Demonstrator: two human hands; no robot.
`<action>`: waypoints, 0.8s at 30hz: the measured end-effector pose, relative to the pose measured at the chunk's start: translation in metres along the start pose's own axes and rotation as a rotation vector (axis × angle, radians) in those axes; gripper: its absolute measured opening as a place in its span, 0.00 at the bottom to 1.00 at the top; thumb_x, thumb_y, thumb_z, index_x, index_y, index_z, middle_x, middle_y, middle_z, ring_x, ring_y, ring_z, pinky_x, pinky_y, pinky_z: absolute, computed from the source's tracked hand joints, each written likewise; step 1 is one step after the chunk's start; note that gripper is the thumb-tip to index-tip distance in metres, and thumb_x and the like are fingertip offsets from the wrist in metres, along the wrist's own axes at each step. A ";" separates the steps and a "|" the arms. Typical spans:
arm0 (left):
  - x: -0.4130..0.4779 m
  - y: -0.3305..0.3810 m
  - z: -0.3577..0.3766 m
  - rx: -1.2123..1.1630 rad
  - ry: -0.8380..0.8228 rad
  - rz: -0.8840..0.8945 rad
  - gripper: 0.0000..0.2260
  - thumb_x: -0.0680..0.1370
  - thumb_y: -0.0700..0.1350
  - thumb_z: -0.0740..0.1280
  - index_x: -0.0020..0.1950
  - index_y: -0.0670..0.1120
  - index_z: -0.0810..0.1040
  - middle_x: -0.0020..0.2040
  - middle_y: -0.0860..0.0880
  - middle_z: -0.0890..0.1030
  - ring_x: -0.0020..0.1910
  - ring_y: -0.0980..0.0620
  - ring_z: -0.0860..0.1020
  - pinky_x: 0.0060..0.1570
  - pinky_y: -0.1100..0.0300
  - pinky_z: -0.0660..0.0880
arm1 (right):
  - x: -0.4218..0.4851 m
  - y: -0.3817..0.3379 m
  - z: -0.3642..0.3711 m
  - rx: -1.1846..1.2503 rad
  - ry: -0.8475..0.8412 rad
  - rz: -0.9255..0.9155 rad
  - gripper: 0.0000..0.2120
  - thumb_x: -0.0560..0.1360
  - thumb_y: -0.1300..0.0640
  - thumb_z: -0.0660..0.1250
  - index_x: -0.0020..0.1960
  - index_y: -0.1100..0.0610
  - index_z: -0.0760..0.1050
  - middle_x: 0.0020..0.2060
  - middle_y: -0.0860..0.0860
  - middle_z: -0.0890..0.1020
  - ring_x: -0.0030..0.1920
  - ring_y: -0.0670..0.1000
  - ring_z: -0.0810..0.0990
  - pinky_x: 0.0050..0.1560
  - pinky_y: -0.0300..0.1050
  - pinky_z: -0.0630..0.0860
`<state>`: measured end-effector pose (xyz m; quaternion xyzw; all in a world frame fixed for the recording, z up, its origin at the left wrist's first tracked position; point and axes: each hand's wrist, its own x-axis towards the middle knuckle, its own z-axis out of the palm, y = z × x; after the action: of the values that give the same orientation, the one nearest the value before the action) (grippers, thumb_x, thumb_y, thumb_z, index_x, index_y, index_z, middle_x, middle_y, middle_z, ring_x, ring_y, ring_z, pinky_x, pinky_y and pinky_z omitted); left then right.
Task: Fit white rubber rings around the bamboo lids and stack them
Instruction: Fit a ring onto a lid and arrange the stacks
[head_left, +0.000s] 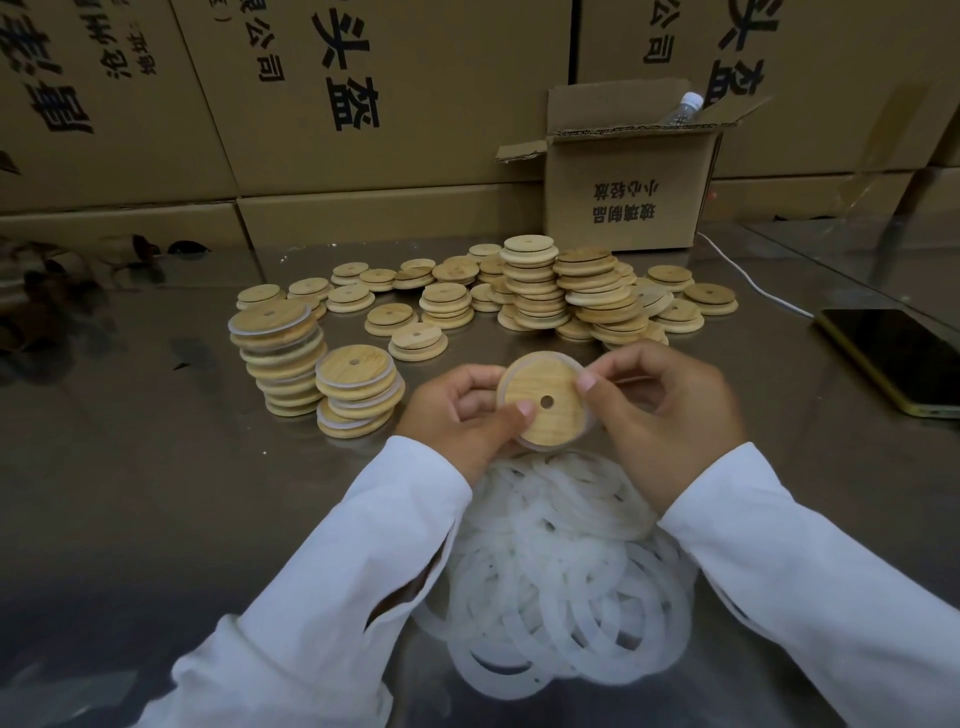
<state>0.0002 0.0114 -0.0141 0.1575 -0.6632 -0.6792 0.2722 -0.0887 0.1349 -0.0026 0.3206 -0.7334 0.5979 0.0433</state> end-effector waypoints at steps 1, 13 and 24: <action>0.000 0.000 -0.001 0.014 0.000 0.008 0.07 0.72 0.36 0.69 0.48 0.46 0.78 0.37 0.49 0.84 0.37 0.53 0.82 0.37 0.61 0.79 | -0.001 -0.001 0.000 -0.003 -0.022 -0.012 0.06 0.70 0.58 0.71 0.36 0.49 0.77 0.35 0.43 0.81 0.40 0.43 0.80 0.45 0.43 0.77; 0.002 0.008 -0.009 0.223 -0.077 0.165 0.07 0.73 0.38 0.68 0.46 0.51 0.79 0.41 0.50 0.83 0.40 0.57 0.81 0.41 0.64 0.77 | 0.000 -0.007 0.001 0.013 -0.166 0.051 0.09 0.72 0.59 0.68 0.35 0.50 0.76 0.33 0.44 0.79 0.37 0.42 0.76 0.40 0.34 0.70; 0.004 0.007 -0.007 0.196 -0.005 0.207 0.07 0.73 0.39 0.68 0.43 0.52 0.78 0.39 0.53 0.82 0.40 0.57 0.80 0.41 0.63 0.78 | 0.000 -0.008 0.001 0.067 -0.122 0.088 0.08 0.71 0.57 0.70 0.34 0.48 0.77 0.32 0.43 0.80 0.35 0.41 0.77 0.37 0.28 0.72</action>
<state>0.0022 0.0042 -0.0071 0.1122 -0.7398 -0.5797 0.3225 -0.0846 0.1338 0.0038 0.3254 -0.7277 0.6026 -0.0386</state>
